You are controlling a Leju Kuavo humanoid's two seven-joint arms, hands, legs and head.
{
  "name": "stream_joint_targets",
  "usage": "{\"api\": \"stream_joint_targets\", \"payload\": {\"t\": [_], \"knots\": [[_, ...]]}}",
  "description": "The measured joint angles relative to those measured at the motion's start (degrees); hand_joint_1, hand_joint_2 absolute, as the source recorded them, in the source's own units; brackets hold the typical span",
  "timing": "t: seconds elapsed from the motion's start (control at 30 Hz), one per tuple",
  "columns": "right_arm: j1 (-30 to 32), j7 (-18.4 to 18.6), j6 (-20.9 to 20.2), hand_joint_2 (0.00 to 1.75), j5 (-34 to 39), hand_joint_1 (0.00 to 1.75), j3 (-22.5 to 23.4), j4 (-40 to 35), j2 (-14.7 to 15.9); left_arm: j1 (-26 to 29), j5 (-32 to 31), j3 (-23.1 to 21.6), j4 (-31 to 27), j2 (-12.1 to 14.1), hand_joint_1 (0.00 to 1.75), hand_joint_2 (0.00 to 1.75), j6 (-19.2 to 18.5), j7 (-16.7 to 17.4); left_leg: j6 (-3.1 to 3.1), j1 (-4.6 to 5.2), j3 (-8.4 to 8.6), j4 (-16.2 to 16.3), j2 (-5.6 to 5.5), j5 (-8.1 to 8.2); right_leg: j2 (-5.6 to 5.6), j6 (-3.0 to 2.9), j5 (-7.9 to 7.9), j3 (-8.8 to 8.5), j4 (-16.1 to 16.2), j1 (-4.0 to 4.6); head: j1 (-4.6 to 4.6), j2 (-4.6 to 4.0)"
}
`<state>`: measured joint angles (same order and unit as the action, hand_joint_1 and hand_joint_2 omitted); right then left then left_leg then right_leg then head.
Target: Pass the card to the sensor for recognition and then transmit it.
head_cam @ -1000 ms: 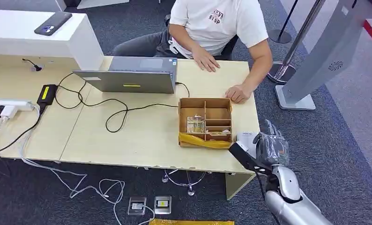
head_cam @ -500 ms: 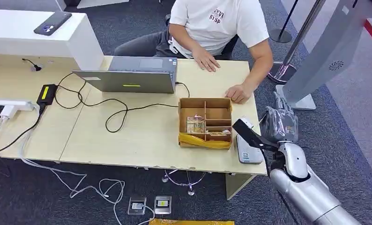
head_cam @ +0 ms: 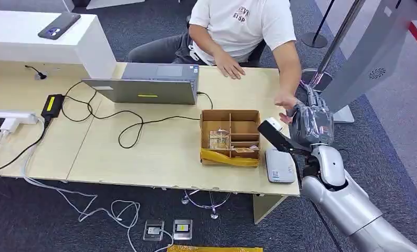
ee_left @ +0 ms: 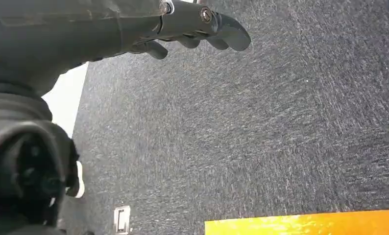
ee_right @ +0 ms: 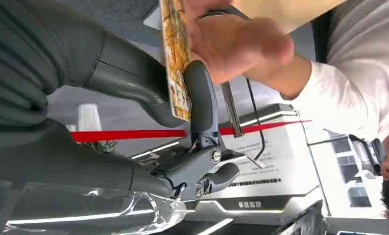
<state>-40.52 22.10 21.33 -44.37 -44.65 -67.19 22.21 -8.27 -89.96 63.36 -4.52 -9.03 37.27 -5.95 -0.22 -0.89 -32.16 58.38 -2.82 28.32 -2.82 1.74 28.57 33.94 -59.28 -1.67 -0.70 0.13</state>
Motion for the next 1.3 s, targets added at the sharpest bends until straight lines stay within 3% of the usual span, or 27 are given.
{"api": "stream_joint_targets", "payload": {"t": [0.3, 0.63, 0.67, 0.97, 1.3], "knots": [[-4.3, 0.2, -0.6, 1.75, 0.9, 1.75, -1.1, 1.4, -1.2, 0.0, 0.0, -0.1, 0.0, 0.1, 0.0, 0.0, -0.1, 0.0, 0.0, 0.0, -0.02, 0.0, -0.01, 0.0, 0.0, 0.0, 0.0, -0.01, 0.0, 0.0, -0.02, 0.0], [-10.3, -1.2, 0.9, 1.75, 4.0, 1.75, -2.6, 12.5, -5.5, 0.0, 0.0, -1.4, 0.0, 0.1, 0.0, 0.0, -0.2, -0.2, 0.0, 0.0, -0.01, 0.0, -0.07, -0.04, 0.02, 0.0, 0.0, 0.0, 0.0, 0.0, 0.0, 0.0], [-10.4, -1.2, 0.9, 1.75, 4.0, 0.0, -2.8, 13.3, -5.7, 0.0, 0.0, -1.4, 0.0, 0.1, 0.0, 0.0, -0.2, -0.2, 0.0, 0.0, -0.01, 0.0, -0.07, -0.04, 0.01, 0.0, 0.0, 0.0, 0.0, 0.0, 0.0, 0.0], [-10.3, -1.0, 3.3, 1.75, 5.3, 0.0, -3.3, 17.6, -6.6, 0.0, 0.0, -1.7, 0.0, 0.3, 0.0, 0.0, -0.3, -0.2, 0.0, 0.0, 0.0, 0.0, -0.06, -0.04, 0.01, 0.0, 0.0, 0.01, 0.0, 0.0, 0.0, 0.0], [-9.7, -1.0, 6.9, 1.75, 4.8, 0.0, -3.7, 15.6, -6.6, 0.0, 0.0, -1.7, 0.0, 0.3, 0.0, 0.0, -0.1, -0.2, -0.01, 0.0, 0.01, 0.0, -0.04, -0.04, 0.0, 0.0, 0.0, 0.01, 0.0, 0.0, -0.02, 0.0]]}}
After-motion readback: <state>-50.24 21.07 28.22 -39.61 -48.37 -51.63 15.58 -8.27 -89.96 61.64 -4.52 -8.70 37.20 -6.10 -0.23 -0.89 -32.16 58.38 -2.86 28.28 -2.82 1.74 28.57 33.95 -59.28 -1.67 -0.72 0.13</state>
